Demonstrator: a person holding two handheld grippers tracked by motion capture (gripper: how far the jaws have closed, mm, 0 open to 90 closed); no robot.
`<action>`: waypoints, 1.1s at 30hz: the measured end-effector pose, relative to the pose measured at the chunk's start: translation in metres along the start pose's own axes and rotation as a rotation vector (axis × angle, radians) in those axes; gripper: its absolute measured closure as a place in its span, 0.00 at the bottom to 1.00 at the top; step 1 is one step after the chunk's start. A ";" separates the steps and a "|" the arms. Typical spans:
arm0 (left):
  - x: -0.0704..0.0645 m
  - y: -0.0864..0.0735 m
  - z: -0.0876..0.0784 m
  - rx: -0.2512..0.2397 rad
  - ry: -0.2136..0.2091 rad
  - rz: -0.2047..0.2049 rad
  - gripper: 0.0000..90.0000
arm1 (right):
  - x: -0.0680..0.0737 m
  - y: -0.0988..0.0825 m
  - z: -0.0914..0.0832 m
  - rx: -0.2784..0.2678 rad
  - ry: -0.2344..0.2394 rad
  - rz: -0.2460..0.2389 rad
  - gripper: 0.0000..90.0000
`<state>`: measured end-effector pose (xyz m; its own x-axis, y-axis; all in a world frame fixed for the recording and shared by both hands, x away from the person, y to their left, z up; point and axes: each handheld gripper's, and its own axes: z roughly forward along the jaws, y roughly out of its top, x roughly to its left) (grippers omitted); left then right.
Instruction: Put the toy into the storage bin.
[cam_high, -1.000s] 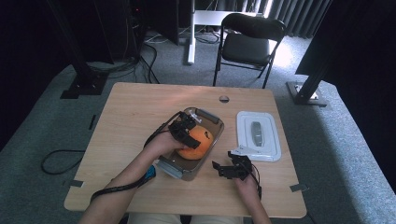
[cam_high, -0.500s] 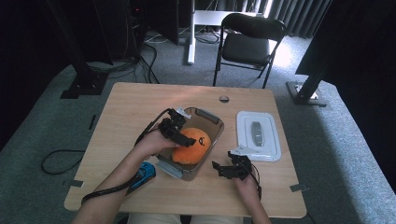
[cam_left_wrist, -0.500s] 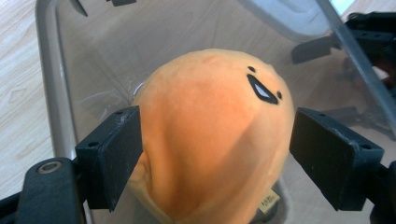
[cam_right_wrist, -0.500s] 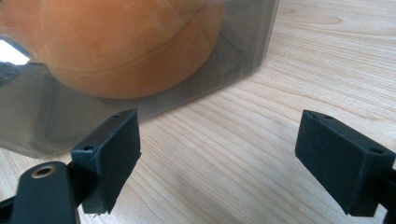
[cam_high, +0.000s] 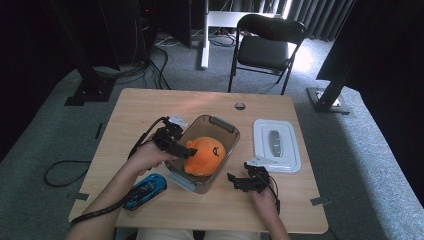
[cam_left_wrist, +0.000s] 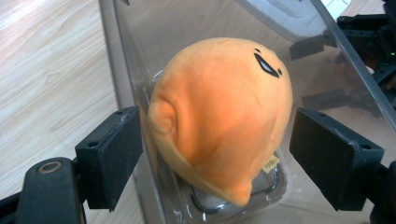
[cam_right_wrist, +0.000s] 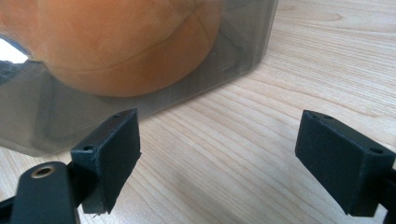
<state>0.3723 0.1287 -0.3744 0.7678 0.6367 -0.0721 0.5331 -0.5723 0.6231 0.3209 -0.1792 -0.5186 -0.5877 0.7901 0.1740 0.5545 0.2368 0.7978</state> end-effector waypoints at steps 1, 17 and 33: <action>0.000 -0.002 -0.003 -0.002 0.005 0.004 0.20 | 0.000 0.000 0.000 0.000 0.000 0.000 0.15; -0.003 -0.043 -0.033 -0.028 0.024 0.018 0.13 | -0.001 0.000 0.000 0.002 0.007 0.008 0.15; 0.015 -0.095 -0.043 -0.040 0.048 -0.047 0.09 | -0.001 0.000 0.000 0.002 0.004 0.013 0.15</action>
<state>0.3183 0.2150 -0.4009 0.7239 0.6868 -0.0650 0.5524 -0.5207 0.6509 0.3213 -0.1801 -0.5185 -0.5830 0.7909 0.1862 0.5632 0.2281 0.7942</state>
